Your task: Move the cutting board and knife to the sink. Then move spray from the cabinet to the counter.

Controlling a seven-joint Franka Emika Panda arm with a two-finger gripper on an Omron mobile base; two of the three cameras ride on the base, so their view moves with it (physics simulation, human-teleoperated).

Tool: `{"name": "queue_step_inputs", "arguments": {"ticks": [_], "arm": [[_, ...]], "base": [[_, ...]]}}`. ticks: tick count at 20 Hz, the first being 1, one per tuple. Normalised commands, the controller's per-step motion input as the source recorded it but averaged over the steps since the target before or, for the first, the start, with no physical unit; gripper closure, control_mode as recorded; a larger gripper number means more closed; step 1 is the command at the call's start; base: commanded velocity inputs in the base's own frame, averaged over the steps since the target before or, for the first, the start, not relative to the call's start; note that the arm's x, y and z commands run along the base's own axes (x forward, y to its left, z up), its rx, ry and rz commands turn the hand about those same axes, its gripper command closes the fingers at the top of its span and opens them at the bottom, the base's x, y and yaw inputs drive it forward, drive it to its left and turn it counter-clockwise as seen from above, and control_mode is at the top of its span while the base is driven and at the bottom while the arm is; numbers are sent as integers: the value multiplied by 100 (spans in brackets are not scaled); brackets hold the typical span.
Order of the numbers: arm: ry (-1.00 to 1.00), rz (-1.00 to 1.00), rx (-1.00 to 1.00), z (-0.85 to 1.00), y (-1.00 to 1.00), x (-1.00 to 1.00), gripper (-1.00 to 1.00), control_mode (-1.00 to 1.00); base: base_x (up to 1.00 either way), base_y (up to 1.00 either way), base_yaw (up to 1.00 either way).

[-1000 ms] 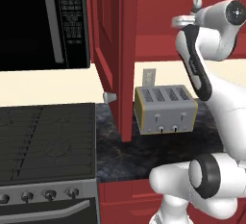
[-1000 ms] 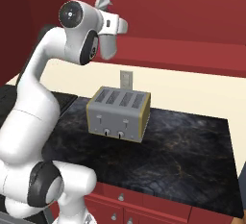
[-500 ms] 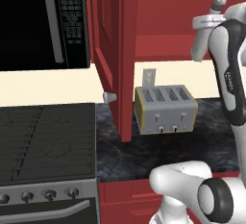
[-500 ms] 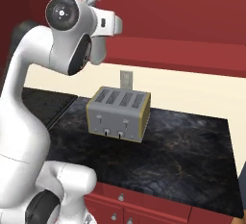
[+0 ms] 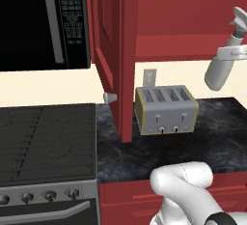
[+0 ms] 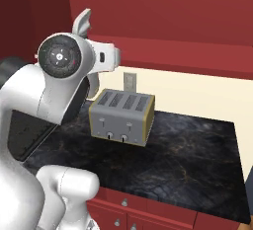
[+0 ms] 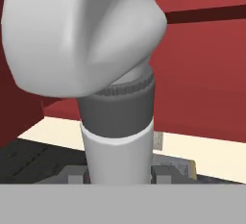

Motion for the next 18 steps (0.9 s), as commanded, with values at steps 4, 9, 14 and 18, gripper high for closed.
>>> {"name": "queue_step_inputs", "arguments": {"ticks": [4,9,14,18], "arm": [[4,2,0,-72,0,-46,100,-100],[0,0,0,-50,0,-17,100,-100],[0,0,0,-14,0,0,100,100],[0,0,0,0,0,0,100,100]], "base": [[0,0,0],[0,0,0],[0,0,0],[-18,-4,0]]}}
